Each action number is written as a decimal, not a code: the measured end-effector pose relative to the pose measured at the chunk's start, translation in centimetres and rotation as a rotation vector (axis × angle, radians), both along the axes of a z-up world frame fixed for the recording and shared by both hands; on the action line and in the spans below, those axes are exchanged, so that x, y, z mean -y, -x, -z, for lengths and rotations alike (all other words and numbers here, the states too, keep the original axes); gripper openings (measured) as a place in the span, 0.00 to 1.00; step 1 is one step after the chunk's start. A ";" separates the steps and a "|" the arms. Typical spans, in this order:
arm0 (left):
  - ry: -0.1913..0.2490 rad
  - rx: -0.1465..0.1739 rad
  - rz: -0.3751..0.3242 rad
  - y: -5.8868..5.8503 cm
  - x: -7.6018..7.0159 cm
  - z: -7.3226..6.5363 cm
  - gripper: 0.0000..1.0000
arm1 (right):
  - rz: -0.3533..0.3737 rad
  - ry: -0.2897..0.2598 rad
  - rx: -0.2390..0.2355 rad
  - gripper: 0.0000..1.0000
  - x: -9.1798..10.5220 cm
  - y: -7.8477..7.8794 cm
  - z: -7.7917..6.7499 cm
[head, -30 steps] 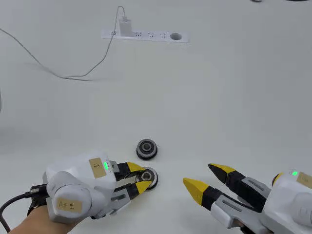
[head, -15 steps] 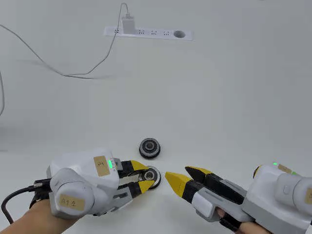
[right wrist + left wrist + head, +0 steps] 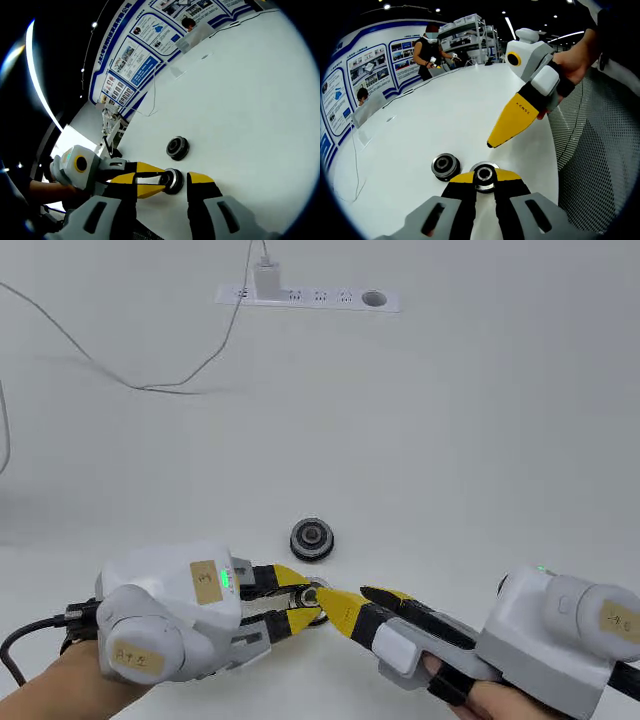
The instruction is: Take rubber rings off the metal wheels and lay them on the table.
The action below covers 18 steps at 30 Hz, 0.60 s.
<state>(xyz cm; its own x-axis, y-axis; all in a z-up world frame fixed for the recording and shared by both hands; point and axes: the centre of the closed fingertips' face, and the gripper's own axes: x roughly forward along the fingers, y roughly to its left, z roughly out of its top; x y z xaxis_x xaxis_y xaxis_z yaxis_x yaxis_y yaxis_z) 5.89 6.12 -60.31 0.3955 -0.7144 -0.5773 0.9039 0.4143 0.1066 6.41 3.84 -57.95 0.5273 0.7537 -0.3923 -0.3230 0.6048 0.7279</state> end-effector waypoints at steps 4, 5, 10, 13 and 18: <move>-0.001 0.005 0.012 0.0 0.1 0.0 0.13 | -0.013 0.006 -0.032 0.42 -0.5 0.2 0.4; -0.001 0.006 0.014 0.0 0.1 0.0 0.13 | -0.017 0.007 -0.040 0.42 -0.6 0.3 0.5; -0.003 0.016 0.024 0.0 0.1 0.0 0.13 | -0.024 -0.003 -0.065 0.42 -1.2 0.6 0.8; -0.002 0.019 0.025 0.0 0.1 0.0 0.13 | -0.016 -0.010 -0.091 0.42 -1.3 0.5 1.1; -0.001 0.016 0.021 0.0 0.1 0.0 0.13 | -0.005 -0.010 -0.120 0.42 -1.2 0.4 1.5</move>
<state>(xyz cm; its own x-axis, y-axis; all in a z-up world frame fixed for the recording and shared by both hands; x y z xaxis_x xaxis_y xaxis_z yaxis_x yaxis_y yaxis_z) 5.88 6.00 -60.30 0.3891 -0.7221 -0.5720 0.9108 0.3948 0.1211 6.05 5.07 -59.46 0.4731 0.7604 -0.4449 -0.2357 0.5959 0.7677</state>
